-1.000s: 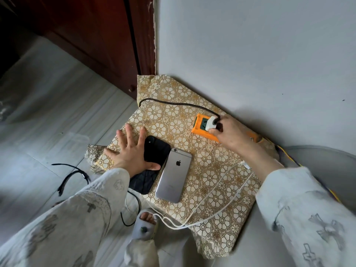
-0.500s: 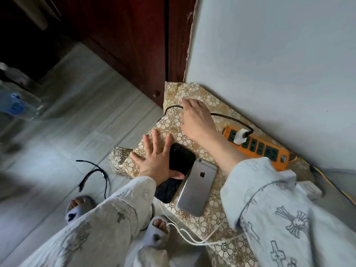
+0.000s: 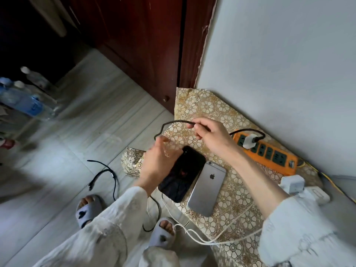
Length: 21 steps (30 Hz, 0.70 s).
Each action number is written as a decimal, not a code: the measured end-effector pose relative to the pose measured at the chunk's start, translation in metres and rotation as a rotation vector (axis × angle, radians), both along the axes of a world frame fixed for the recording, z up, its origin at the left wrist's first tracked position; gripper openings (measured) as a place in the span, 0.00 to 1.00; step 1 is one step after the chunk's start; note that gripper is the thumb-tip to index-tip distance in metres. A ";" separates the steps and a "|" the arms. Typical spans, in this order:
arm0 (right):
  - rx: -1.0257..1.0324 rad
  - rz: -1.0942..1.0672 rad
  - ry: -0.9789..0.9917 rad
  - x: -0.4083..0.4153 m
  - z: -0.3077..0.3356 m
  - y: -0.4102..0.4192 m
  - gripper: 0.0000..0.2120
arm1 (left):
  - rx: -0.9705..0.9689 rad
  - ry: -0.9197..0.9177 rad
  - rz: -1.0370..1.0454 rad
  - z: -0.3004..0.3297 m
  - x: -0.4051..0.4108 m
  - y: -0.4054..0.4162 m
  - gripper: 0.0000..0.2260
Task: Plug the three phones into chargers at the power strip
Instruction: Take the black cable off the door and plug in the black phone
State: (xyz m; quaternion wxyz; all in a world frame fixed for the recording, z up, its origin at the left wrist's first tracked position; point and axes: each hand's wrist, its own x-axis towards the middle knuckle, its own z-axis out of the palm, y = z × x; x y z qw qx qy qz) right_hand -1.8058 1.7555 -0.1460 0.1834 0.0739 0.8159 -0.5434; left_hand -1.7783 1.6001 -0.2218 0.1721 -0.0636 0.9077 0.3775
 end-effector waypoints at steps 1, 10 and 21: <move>0.002 0.043 -0.005 0.003 0.003 -0.001 0.11 | 0.052 0.104 0.143 0.002 -0.001 -0.010 0.25; -0.183 -0.179 0.104 0.012 0.029 0.004 0.11 | -0.064 -0.001 -0.081 0.005 -0.002 -0.068 0.08; 0.117 0.140 -0.057 0.091 0.024 -0.079 0.27 | 0.402 0.081 0.113 0.142 0.008 -0.084 0.04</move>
